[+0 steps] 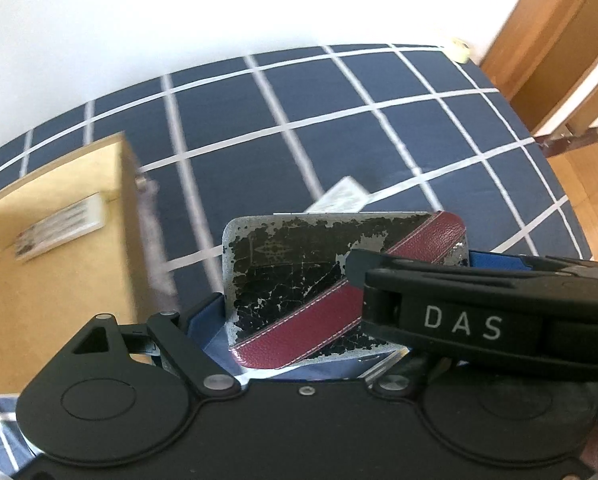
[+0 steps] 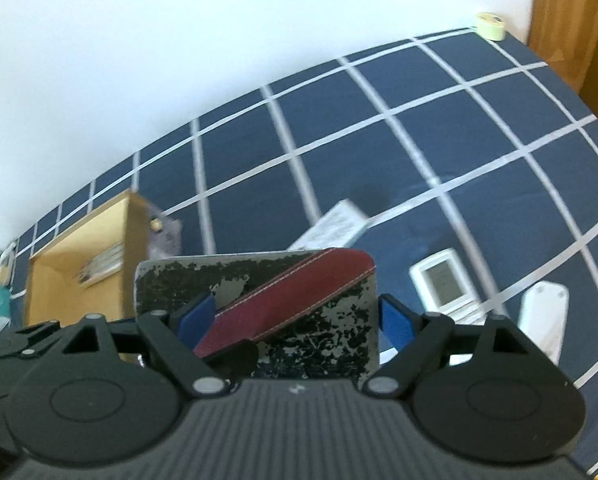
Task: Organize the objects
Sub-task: 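Carry the case with the right gripper and lower it into the box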
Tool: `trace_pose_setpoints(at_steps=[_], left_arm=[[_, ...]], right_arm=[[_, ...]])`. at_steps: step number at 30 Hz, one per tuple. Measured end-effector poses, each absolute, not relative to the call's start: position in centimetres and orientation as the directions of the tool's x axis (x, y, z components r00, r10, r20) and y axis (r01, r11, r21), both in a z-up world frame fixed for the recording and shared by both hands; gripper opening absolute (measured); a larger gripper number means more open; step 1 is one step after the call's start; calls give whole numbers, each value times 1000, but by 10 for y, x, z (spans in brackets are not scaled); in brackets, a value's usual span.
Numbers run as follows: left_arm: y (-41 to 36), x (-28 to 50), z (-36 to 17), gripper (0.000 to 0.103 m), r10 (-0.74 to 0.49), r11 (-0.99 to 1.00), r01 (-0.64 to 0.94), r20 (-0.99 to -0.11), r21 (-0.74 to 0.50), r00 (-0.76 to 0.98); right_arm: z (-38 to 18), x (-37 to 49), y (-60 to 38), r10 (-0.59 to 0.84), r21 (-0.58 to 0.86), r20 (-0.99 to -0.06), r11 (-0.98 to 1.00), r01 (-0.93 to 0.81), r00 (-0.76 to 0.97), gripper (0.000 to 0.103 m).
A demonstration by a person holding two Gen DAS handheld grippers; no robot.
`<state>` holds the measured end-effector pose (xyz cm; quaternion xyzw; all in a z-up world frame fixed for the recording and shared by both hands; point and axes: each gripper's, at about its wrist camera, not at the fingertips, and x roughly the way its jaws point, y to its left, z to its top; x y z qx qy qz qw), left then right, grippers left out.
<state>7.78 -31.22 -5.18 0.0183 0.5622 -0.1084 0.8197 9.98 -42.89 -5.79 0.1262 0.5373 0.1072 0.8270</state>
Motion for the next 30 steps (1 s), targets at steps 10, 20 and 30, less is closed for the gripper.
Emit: trace_pose_setpoints(at_steps=[10, 20, 30], left_arm=[[-207, 53, -35, 86, -122, 989, 128, -919, -79, 375], [-115, 46, -32, 86, -98, 995, 50, -915, -85, 390], [-52, 65, -45, 86, -92, 994, -26, -922, -110, 377]], right_arm=[[-41, 77, -330, 347, 330, -850, 937, -111, 396, 87], [-37, 75, -239, 341, 318, -851, 940, -123, 399, 87], [-49, 102, -175, 343, 299, -867, 938, -174, 360, 87]])
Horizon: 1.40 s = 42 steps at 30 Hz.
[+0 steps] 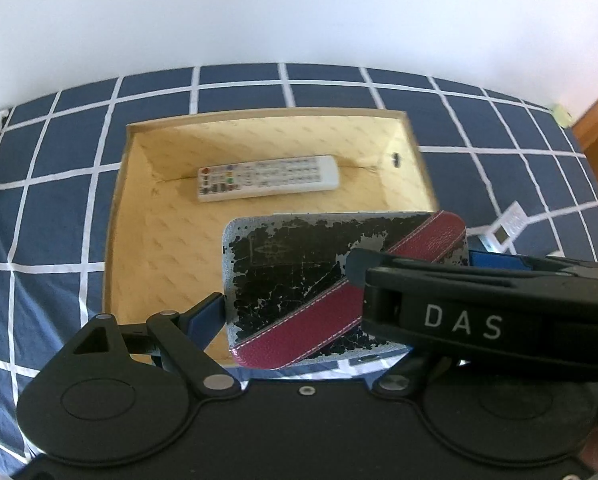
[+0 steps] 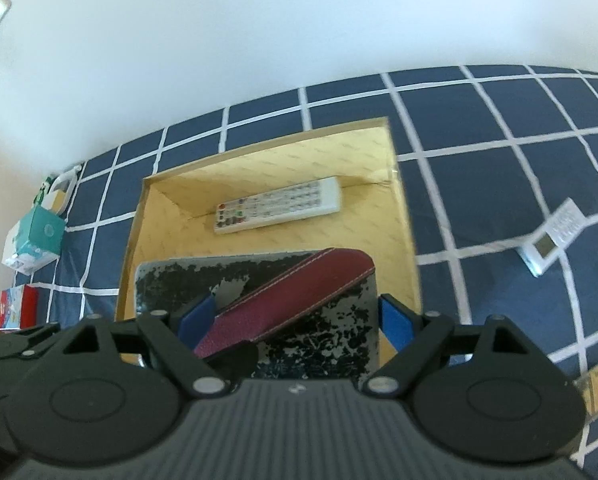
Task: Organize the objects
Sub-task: 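Carry the case with the right gripper and lower it into the box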
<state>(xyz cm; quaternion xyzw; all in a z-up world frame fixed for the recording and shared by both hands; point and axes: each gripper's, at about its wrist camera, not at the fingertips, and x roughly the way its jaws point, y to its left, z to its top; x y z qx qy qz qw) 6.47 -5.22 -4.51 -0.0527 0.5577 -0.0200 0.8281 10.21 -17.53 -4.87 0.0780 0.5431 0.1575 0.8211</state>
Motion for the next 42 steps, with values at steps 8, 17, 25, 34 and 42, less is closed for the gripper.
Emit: trace_pose_setpoints(at_steps=[8, 17, 25, 34, 42], left_arm=[[-23, 98, -75, 86, -98, 990, -65, -938, -127, 332], [-7, 136, -121, 86, -107, 987, -87, -961, -134, 256], [0, 165, -160, 86, -124, 986, -87, -971, -144, 202], [7, 183, -186, 86, -138, 984, -91, -977, -154, 165], [10, 185, -196, 86, -152, 980, -103, -977, -168, 147]], right_arm=[[-77, 140, -145, 335, 287, -891, 938, -192, 305, 87], [-127, 181, -129, 326, 286, -918, 939, -191, 228, 87], [-167, 209, -120, 309, 280, -934, 945, -168, 181, 87], [-195, 230, -115, 294, 272, -944, 950, -152, 149, 87], [-205, 234, -115, 280, 261, -951, 954, -145, 130, 87]])
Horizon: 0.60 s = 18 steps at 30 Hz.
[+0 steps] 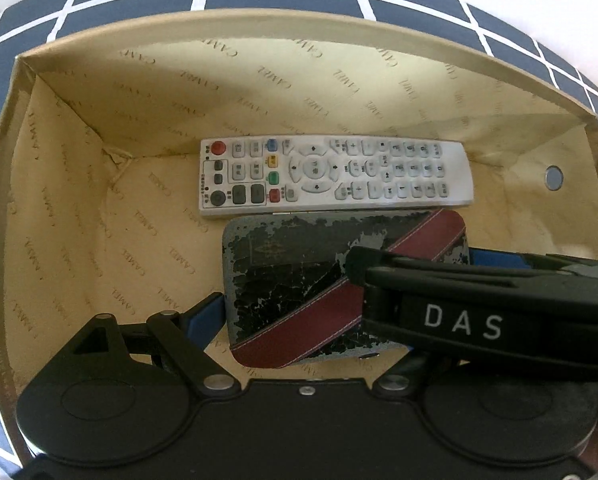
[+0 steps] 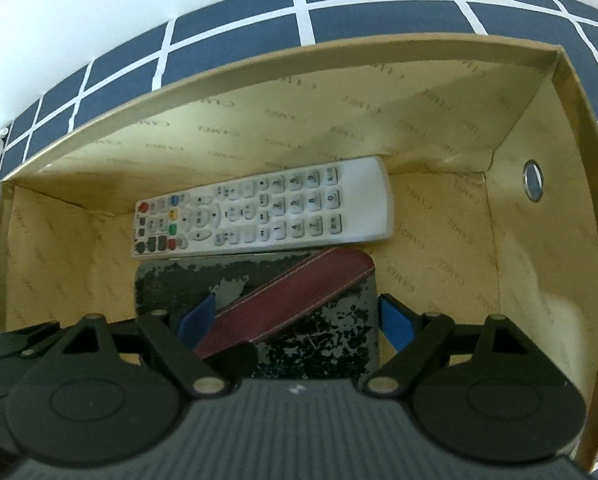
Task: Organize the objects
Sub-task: 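Carry the case with the right gripper and lower it into the box, then open the right gripper to release the case beside the remote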
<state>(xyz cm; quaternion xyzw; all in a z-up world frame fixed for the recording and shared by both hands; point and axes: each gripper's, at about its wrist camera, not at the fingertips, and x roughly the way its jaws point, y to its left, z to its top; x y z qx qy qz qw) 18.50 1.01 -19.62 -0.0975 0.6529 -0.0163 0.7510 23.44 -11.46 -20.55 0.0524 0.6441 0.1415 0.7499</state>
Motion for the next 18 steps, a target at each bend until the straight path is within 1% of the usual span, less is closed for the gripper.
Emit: trace_pose_setpoints(at_steps=[18], left_arm=[[14, 186, -197, 85, -152, 979, -116, -978, -169, 144]], right_arm=[[-207, 237, -112, 276, 260, -955, 955, -142, 111, 88]])
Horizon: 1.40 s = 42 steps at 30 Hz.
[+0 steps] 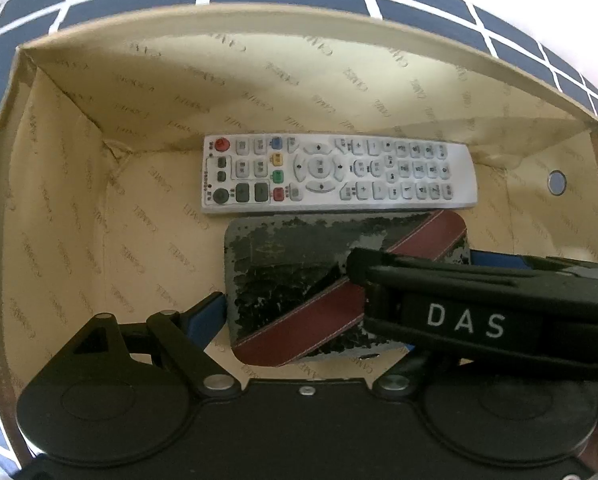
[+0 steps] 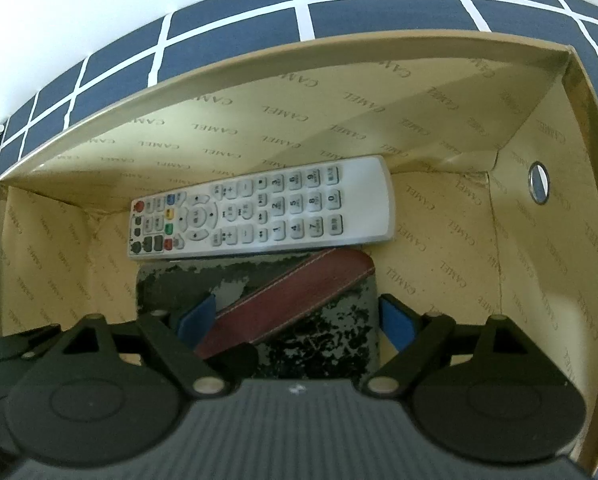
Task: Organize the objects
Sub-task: 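Open the right gripper to release the case beside the remote, then move the right gripper over the small white air-conditioner remote on the bed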
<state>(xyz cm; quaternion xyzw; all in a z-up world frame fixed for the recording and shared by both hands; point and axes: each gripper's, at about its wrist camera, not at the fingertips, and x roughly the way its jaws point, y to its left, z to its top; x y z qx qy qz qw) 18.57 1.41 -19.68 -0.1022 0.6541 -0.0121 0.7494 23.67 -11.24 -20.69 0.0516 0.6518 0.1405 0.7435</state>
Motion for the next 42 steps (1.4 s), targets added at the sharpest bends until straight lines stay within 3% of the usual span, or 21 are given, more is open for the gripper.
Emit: trace_pose_setpoints(at_steps=[14, 29, 42], left_arm=[[11, 159, -142, 89, -93, 980, -153, -971, -128, 219], [-23, 90, -70, 96, -66, 984, -134, -942, -116, 328], [-81, 50, -49, 103, -44, 993, -84, -935, -79, 353]], right_arm=[[-150, 212, -121, 289, 253, -937, 949, -190, 197, 90], [-68, 150, -173, 296, 253, -893, 953, -166, 340, 100], [-42, 105, -245, 289, 265, -867, 957, -114, 406, 103]])
